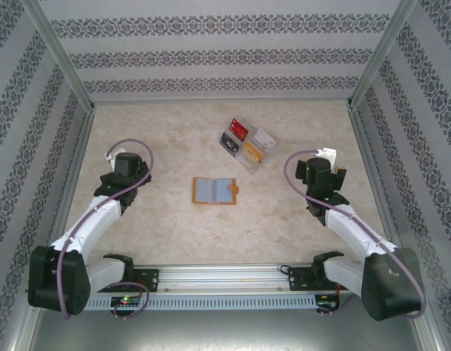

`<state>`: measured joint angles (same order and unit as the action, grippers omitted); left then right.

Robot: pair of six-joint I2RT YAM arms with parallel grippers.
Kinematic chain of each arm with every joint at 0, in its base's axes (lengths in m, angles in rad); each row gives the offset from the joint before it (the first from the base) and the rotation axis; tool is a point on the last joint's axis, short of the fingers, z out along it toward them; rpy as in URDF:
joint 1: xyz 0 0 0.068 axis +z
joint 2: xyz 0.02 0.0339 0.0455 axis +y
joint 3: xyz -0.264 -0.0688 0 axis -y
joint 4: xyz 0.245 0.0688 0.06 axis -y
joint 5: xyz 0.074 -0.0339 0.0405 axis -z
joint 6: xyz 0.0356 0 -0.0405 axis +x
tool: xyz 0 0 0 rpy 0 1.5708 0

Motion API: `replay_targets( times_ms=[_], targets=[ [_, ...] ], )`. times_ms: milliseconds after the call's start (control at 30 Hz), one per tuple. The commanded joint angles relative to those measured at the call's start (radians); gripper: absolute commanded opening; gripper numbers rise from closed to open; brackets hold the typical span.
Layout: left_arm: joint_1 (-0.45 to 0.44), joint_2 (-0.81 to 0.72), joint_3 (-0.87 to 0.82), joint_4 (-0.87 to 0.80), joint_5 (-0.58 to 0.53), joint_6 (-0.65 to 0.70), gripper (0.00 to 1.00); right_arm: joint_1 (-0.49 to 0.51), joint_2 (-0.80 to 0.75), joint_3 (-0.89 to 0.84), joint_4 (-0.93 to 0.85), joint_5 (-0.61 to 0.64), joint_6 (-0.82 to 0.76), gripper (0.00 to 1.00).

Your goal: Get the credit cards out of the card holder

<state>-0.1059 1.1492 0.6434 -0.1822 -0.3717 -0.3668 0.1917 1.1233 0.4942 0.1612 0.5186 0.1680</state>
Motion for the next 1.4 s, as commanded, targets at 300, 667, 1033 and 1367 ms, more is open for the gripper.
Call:
replay_targets(
  times_ms=[300,667,1033,1367],
  targets=[
    [0.06,0.063,-0.241,0.676,0.211,0.336,0.99,-0.027,0.239,-0.073,0.525,-0.145,-0.202,0.98],
    [0.106,0.265,-0.302,1.025,0.354,0.347,0.99,-0.114,0.319,-0.123,0.7,-0.374,-0.179,0.98],
    [0.107,0.412,-0.246,1.044,0.327,0.337,0.99,-0.145,0.382,-0.115,0.734,-0.397,-0.148,0.98],
    [0.106,0.409,-0.229,1.008,0.372,0.36,0.99,-0.159,0.38,-0.108,0.719,-0.424,-0.137,0.98]
  ],
)
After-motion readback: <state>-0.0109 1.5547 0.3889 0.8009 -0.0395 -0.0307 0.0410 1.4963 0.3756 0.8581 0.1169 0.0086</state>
